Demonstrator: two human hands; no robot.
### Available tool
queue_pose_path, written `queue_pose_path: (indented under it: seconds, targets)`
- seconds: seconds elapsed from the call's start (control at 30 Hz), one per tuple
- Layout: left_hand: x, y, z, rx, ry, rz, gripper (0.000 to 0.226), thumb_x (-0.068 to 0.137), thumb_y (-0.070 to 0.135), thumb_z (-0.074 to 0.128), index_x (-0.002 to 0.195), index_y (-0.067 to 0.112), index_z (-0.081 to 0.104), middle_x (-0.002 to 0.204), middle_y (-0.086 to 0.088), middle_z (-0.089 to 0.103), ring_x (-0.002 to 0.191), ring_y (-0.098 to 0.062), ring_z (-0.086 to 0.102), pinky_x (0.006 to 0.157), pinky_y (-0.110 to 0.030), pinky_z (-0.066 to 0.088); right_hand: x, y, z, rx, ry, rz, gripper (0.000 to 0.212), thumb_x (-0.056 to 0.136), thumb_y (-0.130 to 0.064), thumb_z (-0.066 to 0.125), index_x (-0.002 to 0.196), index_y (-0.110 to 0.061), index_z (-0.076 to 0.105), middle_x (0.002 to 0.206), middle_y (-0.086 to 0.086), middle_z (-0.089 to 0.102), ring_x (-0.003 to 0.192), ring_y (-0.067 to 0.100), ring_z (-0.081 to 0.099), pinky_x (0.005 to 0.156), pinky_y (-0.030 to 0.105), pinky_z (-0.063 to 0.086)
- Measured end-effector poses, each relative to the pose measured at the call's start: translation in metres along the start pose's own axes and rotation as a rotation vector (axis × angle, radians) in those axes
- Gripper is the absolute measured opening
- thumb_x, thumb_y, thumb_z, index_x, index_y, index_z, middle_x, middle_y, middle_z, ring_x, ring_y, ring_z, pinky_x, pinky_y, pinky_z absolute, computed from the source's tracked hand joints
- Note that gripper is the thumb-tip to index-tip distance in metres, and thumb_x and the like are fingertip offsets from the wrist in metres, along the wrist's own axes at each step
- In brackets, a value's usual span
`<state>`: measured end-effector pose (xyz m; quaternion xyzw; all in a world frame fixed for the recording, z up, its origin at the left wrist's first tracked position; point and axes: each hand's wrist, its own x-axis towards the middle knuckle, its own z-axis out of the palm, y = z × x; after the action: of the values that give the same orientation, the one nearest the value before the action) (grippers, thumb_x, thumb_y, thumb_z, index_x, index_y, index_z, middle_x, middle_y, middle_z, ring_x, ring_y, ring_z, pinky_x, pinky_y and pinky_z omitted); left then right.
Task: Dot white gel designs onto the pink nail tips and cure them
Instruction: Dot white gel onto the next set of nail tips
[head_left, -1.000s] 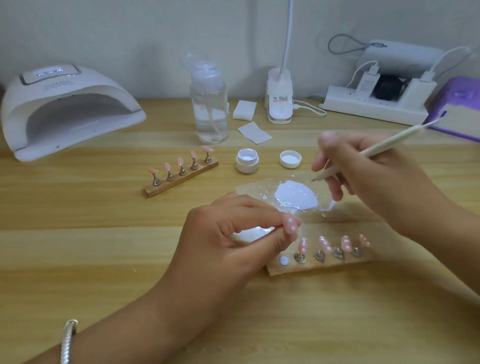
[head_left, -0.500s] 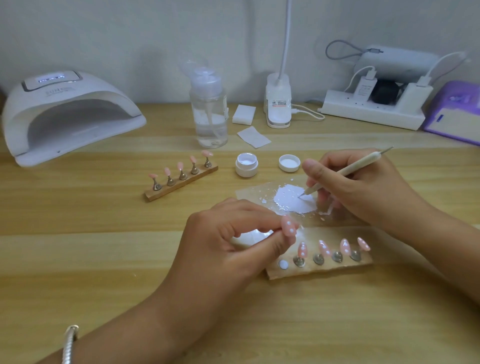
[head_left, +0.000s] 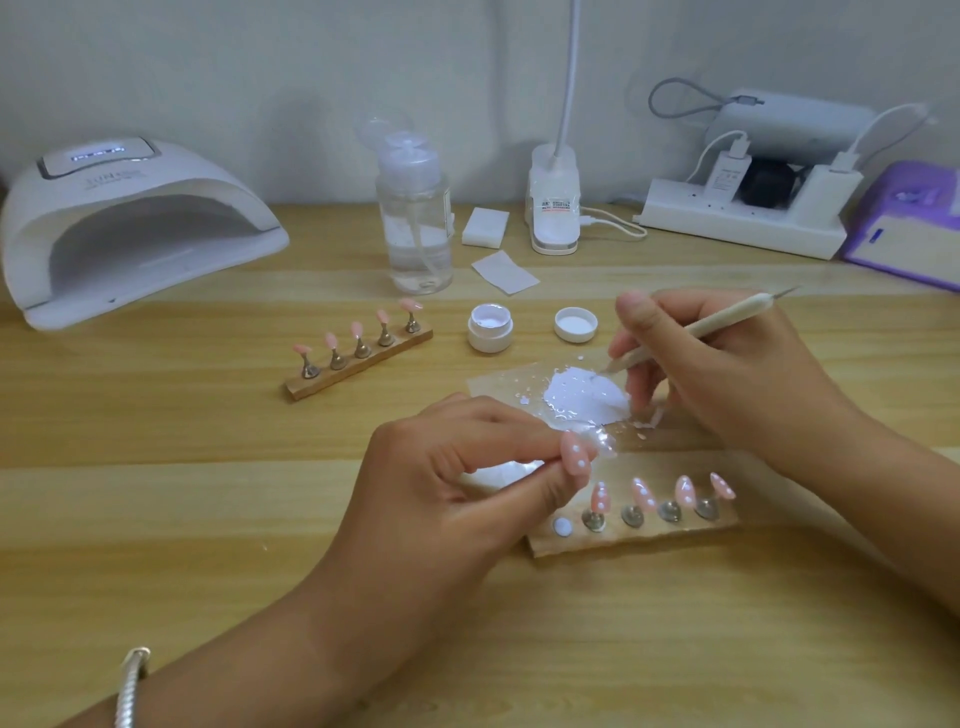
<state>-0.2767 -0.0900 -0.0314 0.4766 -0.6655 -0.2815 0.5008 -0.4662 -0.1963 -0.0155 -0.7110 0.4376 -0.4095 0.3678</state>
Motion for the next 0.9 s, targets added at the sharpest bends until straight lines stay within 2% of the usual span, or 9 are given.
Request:
queue_pose_path:
  seconds: [0.1,0.2,0.3,0.5,0.6,0.9]
  targets:
    - [0.000,-0.002,0.000,-0.014,-0.003,-0.007,0.008,0.081,0.031,0.074,0.083,0.028,0.081,0.085,0.017,0.074,0.088,-0.011,0.069,0.076,-0.015,0.047,-0.005,-0.016,0.004,0.129,-0.013,-0.066,0.038,0.094,-0.043,0.058,0.077,-0.012,0.073,0.062,0.008,0.069,0.058,0.019,0.068,0.049,0.025,0.052]
    - [0.000,-0.002,0.000,-0.022,-0.015,-0.008,0.009,0.082,0.032,0.074,0.085,0.028,0.082,0.085,0.016,0.074,0.089,-0.013,0.069,0.077,-0.018,0.049,-0.014,-0.031,0.011,0.244,-0.005,-0.159,0.033,0.092,-0.033,0.066,0.069,-0.010,0.067,0.052,0.001,0.061,0.048,0.020,0.062,0.045,0.025,0.047]
    - [0.000,-0.003,0.000,-0.021,-0.021,-0.008,0.010,0.082,0.032,0.074,0.085,0.027,0.082,0.086,0.015,0.074,0.090,-0.015,0.069,0.078,-0.022,0.051,-0.026,-0.042,0.018,0.320,0.011,-0.254,0.037,0.094,-0.024,0.064,0.062,-0.007,0.056,0.045,-0.008,0.052,0.039,0.018,0.053,0.041,0.023,0.041]
    - [0.000,0.000,0.000,-0.043,-0.038,0.000,0.012,0.083,0.032,0.073,0.093,0.032,0.079,0.090,0.015,0.074,0.094,-0.017,0.068,0.082,-0.033,0.054,-0.041,-0.047,0.026,0.256,0.028,-0.295,0.037,0.094,-0.029,0.056,0.060,-0.013,0.057,0.046,-0.005,0.056,0.038,0.016,0.055,0.040,0.021,0.041]
    - [0.000,0.000,-0.001,-0.053,-0.040,0.001,0.011,0.082,0.029,0.074,0.091,0.030,0.081,0.090,0.014,0.075,0.094,-0.019,0.068,0.082,-0.037,0.055,-0.041,-0.046,0.026,0.241,0.035,-0.293,0.038,0.094,-0.029,0.055,0.060,-0.012,0.056,0.048,-0.007,0.056,0.040,0.013,0.058,0.041,0.017,0.041]
    - [0.001,0.000,0.000,-0.036,-0.025,0.008,0.014,0.081,0.027,0.075,0.094,0.030,0.080,0.089,0.014,0.075,0.091,-0.017,0.068,0.080,-0.029,0.053,-0.040,-0.042,0.026,0.208,0.003,-0.299,0.038,0.096,-0.026,0.055,0.062,-0.008,0.056,0.051,-0.001,0.061,0.042,0.007,0.057,0.044,0.011,0.040]
